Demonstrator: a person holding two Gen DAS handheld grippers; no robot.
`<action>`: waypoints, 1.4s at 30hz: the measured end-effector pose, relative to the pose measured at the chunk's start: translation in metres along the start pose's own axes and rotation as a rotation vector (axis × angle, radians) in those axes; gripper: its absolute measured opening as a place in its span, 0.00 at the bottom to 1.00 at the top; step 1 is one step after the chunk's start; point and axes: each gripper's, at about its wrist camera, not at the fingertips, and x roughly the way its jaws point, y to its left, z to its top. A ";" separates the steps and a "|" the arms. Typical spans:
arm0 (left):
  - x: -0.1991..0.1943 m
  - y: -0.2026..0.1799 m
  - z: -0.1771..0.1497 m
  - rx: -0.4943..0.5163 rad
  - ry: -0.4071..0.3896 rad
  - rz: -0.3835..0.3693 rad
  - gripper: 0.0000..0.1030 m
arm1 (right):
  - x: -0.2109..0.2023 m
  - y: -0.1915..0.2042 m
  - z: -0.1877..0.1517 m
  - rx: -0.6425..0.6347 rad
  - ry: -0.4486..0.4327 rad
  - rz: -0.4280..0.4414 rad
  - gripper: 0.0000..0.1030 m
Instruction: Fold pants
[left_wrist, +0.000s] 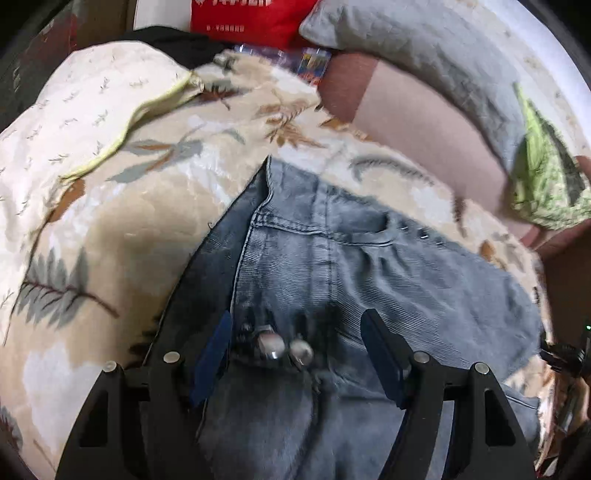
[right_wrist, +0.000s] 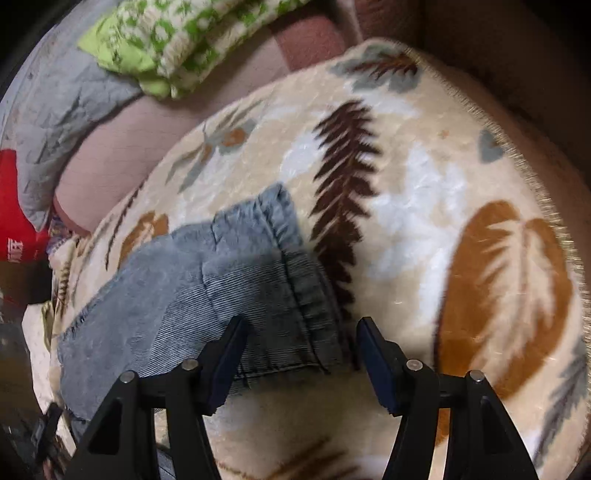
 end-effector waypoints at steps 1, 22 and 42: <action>0.011 0.003 0.000 -0.017 0.029 0.034 0.71 | 0.003 0.004 -0.001 -0.026 0.005 -0.044 0.22; 0.019 0.026 0.077 -0.138 0.036 -0.036 0.74 | -0.004 0.026 0.071 -0.051 -0.064 -0.070 0.67; 0.083 -0.007 0.132 -0.141 0.087 -0.155 0.62 | 0.028 0.027 0.089 -0.080 -0.007 -0.051 0.53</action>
